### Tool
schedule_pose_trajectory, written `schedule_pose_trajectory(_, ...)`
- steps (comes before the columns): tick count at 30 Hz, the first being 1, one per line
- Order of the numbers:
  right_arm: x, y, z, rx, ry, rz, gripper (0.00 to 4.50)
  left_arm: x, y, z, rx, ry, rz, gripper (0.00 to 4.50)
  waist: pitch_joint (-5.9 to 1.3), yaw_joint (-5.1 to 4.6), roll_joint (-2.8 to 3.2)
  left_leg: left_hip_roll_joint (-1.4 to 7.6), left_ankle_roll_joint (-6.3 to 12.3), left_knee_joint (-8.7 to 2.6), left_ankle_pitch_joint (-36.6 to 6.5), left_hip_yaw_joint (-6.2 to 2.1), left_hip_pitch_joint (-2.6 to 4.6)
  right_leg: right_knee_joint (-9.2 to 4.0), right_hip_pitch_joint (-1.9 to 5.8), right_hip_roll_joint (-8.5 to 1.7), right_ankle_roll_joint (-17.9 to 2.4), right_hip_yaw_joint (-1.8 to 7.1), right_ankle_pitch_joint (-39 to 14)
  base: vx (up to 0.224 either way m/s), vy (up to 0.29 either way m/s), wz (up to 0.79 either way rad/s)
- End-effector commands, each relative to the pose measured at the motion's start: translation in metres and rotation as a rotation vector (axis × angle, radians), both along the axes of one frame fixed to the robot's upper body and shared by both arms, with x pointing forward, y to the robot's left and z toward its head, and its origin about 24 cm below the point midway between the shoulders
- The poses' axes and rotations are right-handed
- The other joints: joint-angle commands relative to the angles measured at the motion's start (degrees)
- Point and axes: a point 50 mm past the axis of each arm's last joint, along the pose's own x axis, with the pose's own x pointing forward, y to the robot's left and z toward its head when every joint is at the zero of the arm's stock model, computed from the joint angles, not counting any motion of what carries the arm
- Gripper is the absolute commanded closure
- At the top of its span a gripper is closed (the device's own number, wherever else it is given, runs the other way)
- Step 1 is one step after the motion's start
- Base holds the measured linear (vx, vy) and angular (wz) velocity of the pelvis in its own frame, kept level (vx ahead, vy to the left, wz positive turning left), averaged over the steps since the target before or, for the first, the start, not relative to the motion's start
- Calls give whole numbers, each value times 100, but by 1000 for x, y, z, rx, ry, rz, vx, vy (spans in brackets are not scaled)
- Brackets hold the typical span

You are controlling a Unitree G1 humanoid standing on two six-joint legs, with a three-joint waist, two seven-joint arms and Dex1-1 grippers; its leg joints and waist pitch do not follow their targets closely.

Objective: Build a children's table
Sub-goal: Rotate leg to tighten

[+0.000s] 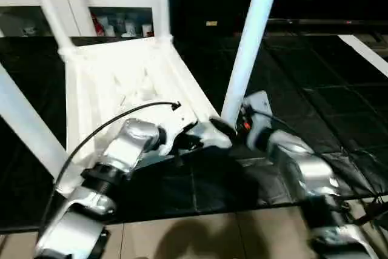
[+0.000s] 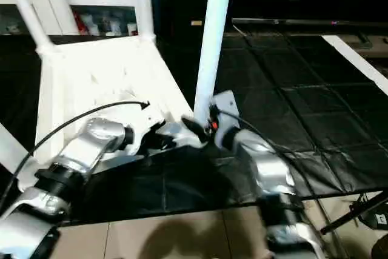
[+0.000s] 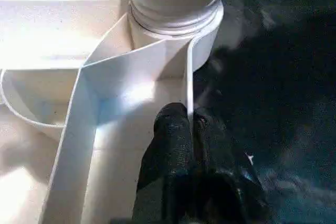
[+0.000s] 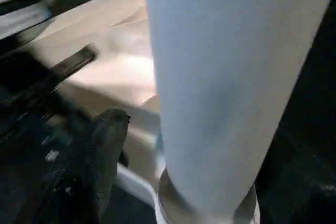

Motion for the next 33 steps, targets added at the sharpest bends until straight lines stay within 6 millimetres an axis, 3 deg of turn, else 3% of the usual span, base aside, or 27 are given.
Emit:
schedule_pose_trajectory(1, -8, 6, -2, 22, 11, 108, 37, -3, -9, 6, -29, -22, -87, 450, -342, 50, -5, 131, 198, -335, -1151, -12, 49, -448, 322, -360, -1065, 265, -1165, 0, 0, 0)
schedule_pose_trajectory(3, -12, -4, 0, 16, 9, 173, 23, -6, -6, 6, -18, -12, -158, 450, -344, 58, -8, 129, 208, -333, -1149, -11, 48, -442, 325, -358, -1086, 267, -1136, 0, 0, 0)
schedule_pose_trajectory(5, -15, -17, -1, -50, 4, 243, 11, -11, -2, 4, 15, 14, -247, 450, -352, 128, 1, 145, 255, -324, -1113, -8, 61, -421, 312, -358, -1132, 264, -1003, 0, 0, 0)
schedule_pose_trajectory(11, -20, -25, 3, -75, -5, 379, 5, -18, 0, 4, 8, 59, -367, 450, -350, 233, -16, 158, 263, -316, -1086, 5, 63, -390, 316, -364, -1214, 263, -904, 0, 0, 0)
schedule_pose_trajectory(12, -21, -26, 5, -75, -7, 405, 5, -19, 0, 4, 14, 64, -390, 450, -348, 239, -46, 159, 270, -315, -1082, 10, 62, -393, 316, -362, -1202, 264, -927, 0, 0, 0)
schedule_pose_trajectory(18, -26, -25, 13, -25, 10, 537, 5, -23, 5, 3, 54, 91, -473, 450, -345, 296, -45, 179, 268, -320, -1148, 3, 61, -400, 306, -377, -1142, 256, -1162, 0, 0, 0)
schedule_pose_trajectory(25, -26, -27, 11, -30, 38, 591, 76, -26, 8, 1, 72, 107, -514, 450, -351, 336, -75, 172, 249, -313, -1048, 6, 51, -386, 304, -383, -1147, 252, -1127, 0, 0, 0)
schedule_pose_trajectory(33, -27, -26, 10, -25, 62, 634, 149, -26, 11, 0, 85, 105, -518, 450, -358, 390, -67, 177, 241, -305, -988, 9, 59, -376, 299, -381, -1117, 255, -1117, 0, 0, 0)
